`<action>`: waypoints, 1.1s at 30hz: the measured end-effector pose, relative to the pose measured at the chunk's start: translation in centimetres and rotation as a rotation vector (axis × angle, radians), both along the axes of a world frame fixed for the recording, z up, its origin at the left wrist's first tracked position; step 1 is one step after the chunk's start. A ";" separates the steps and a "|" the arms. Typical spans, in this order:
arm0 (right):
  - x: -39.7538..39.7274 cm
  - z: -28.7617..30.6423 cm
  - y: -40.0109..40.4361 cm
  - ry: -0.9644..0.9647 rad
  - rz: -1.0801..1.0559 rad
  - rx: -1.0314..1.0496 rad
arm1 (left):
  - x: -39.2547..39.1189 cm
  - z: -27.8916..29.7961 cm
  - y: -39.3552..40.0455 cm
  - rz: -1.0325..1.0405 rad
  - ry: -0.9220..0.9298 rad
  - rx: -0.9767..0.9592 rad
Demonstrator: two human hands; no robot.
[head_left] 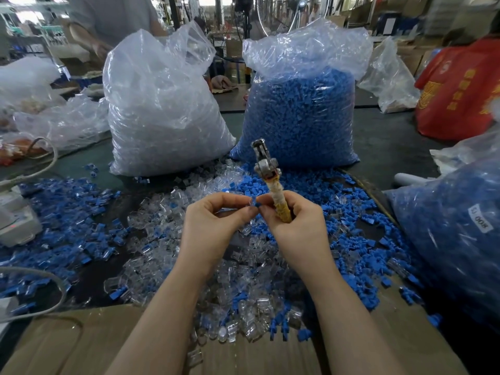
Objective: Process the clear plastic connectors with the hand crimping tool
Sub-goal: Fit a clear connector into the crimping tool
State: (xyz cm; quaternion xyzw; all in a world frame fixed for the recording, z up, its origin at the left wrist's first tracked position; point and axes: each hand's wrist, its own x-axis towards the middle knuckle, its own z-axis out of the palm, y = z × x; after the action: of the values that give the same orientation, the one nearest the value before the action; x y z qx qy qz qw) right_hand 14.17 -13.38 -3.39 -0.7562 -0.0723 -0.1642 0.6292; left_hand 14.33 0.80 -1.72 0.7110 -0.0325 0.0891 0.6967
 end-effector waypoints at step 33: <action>0.0 0.1 -0.3 0.085 0.051 0.019 | 0.0 -0.3 0.1 -0.028 0.000 -0.103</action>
State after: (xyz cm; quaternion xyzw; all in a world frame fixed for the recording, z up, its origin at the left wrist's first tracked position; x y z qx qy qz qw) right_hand 14.17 -13.64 -3.32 -0.7545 -0.0634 -0.1166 0.6427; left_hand 14.34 0.94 -2.04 0.6738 -0.0378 0.0807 0.7335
